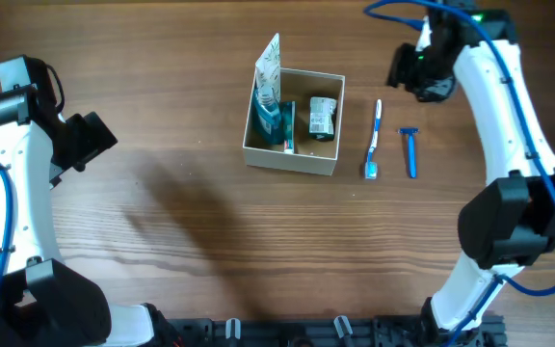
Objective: Pack container
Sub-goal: 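Open the right gripper and move it over the blue razor, then grasp the blue razor handle with the right gripper and lift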
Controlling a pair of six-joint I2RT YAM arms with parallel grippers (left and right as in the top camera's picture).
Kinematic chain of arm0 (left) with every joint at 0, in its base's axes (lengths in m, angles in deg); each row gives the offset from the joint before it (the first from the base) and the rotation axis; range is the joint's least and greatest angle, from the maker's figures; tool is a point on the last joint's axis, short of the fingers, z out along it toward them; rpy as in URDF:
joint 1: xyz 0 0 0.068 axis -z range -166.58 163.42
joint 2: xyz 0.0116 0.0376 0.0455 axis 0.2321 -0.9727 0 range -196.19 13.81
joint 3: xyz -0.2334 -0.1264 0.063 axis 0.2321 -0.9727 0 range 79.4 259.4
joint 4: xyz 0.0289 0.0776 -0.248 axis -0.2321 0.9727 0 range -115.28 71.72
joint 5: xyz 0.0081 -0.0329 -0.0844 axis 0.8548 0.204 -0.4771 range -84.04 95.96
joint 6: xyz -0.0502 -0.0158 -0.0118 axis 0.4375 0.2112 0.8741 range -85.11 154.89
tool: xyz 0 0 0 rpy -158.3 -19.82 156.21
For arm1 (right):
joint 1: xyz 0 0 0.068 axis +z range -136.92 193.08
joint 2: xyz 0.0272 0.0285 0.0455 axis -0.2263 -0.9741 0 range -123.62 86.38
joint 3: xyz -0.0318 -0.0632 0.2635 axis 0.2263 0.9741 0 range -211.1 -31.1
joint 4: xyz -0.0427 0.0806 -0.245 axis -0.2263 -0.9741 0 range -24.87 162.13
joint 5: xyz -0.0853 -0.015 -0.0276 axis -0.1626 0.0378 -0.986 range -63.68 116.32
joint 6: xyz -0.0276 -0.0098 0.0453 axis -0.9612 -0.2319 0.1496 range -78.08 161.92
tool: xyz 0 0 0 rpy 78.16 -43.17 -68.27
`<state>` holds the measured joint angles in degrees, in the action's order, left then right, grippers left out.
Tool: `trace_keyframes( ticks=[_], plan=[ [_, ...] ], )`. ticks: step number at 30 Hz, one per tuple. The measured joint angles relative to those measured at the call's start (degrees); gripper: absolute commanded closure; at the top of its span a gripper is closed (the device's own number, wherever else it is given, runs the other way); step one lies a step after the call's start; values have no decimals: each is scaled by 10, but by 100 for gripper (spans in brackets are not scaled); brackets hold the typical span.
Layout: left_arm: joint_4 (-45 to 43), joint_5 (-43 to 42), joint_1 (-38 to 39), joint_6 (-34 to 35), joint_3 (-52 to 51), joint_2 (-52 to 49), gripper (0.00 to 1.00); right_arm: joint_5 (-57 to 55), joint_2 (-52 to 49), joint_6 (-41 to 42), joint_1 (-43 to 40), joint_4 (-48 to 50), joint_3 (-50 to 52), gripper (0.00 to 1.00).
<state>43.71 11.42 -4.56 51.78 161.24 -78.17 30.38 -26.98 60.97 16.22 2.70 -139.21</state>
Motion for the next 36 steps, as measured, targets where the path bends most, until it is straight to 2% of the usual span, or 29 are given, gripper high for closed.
trace_keyframes(
  ticks=[11, 18, 20, 29, 36],
  plan=[
    [0, 0, 0, 0, 0, 0, 0, -105, 0, -115, -18, -15, 150, 30],
    [0, 0, 0, 0, 0, 0, 0, -85, 0, -181, -52, 35, 232, 27],
    [0, 0, 0, 0, 0, 0, 0, -72, 0, -190, -62, 59, 253, 22],
    [0, 0, 0, 0, 0, 0, 0, -54, 0, -254, -63, 124, 282, 19],
    [0, 0, 0, 0, 0, 0, 0, -36, 0, -269, -63, 166, 282, 20]
  ],
)
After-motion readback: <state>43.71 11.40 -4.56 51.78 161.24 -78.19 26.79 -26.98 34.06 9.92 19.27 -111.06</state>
